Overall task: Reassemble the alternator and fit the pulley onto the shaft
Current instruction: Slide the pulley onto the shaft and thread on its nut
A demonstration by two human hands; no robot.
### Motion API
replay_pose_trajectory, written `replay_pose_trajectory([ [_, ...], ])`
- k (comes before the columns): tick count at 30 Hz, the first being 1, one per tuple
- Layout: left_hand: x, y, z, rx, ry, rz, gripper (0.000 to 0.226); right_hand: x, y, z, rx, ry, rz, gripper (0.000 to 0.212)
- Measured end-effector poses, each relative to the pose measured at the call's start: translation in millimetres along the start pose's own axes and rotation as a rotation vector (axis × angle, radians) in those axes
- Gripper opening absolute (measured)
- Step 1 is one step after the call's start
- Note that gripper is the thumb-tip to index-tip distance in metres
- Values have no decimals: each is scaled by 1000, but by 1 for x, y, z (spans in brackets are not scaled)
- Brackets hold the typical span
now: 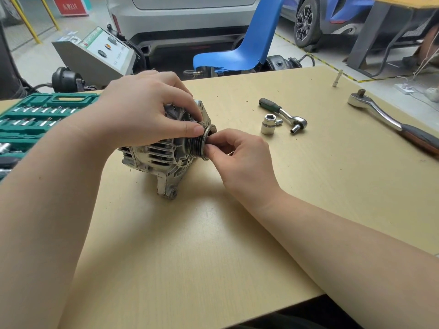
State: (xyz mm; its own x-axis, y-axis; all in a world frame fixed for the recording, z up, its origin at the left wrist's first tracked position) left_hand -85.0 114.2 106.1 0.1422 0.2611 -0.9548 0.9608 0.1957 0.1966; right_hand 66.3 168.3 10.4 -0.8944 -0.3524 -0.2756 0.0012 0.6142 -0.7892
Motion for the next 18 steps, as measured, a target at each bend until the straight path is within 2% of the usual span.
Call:
replay_pose_trajectory([
  [5, 0, -1, 0, -3, 5, 2, 44, -7, -2, -1, -7, 57, -10, 14],
  [18, -1, 0, 0, -9, 1, 2, 41, -3, -4, 0, -17, 40, -52, 17],
])
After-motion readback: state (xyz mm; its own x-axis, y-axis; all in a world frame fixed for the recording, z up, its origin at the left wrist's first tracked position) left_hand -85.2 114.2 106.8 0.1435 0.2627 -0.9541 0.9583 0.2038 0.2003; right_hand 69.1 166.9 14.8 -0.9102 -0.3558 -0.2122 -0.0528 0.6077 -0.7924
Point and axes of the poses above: each hand's wrist, its own z-axis away from the middle knuckle, its own x-axis out of the palm, y = z × x, the point moved 8 cm from there along -z, towards the middle knuckle, and after that the axes turned 11 degrees about -x, right-handed, at the moved point
